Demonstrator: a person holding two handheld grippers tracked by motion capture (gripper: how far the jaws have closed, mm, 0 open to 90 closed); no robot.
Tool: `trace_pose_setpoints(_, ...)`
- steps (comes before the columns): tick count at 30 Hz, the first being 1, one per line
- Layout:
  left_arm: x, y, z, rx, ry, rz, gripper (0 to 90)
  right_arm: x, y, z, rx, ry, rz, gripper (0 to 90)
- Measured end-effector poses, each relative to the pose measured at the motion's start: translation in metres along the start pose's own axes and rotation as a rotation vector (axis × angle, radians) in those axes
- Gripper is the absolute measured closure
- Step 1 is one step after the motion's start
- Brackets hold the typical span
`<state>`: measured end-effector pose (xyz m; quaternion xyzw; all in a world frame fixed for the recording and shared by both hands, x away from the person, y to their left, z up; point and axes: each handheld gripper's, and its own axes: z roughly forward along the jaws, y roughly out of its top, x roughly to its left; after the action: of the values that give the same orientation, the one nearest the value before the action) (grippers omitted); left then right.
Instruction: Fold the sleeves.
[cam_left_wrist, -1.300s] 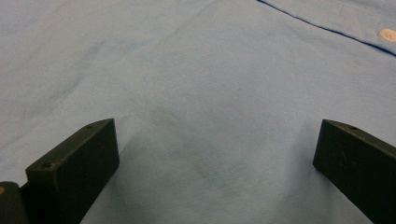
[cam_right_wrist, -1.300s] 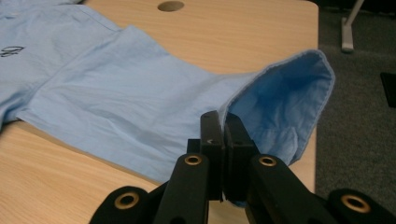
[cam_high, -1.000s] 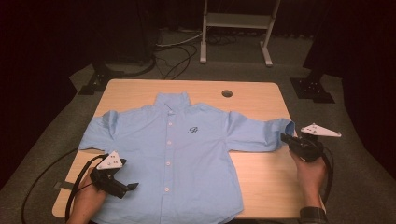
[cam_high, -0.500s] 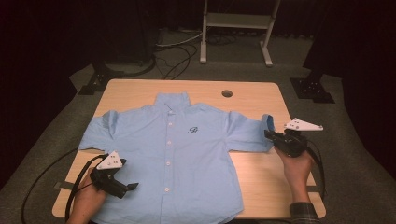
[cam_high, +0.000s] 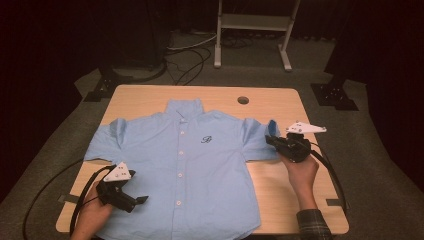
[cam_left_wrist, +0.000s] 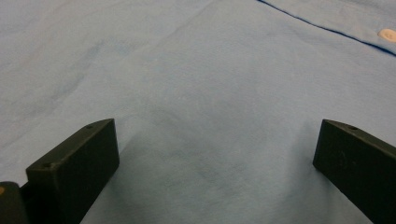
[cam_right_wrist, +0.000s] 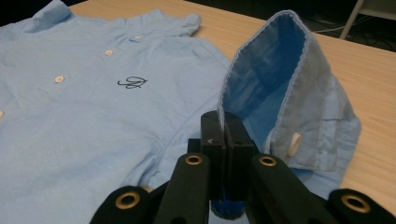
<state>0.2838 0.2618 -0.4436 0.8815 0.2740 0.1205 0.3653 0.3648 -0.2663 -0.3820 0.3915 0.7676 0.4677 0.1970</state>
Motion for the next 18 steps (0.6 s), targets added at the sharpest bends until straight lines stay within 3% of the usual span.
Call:
trace_pose_setpoints(10, 0.000, 0.000, 0.000, 0.000, 0.002, -0.002, 0.0, 0.017, 0.013, 0.027, 0.018, 0.043, -0.035, 88.6)
trace_pose_setpoints(18, 0.000, 0.000, 0.000, -0.001, 0.002, -0.002, 0.0, 0.027, 0.029, 0.040, -0.007, 0.091, -0.024, 88.6)
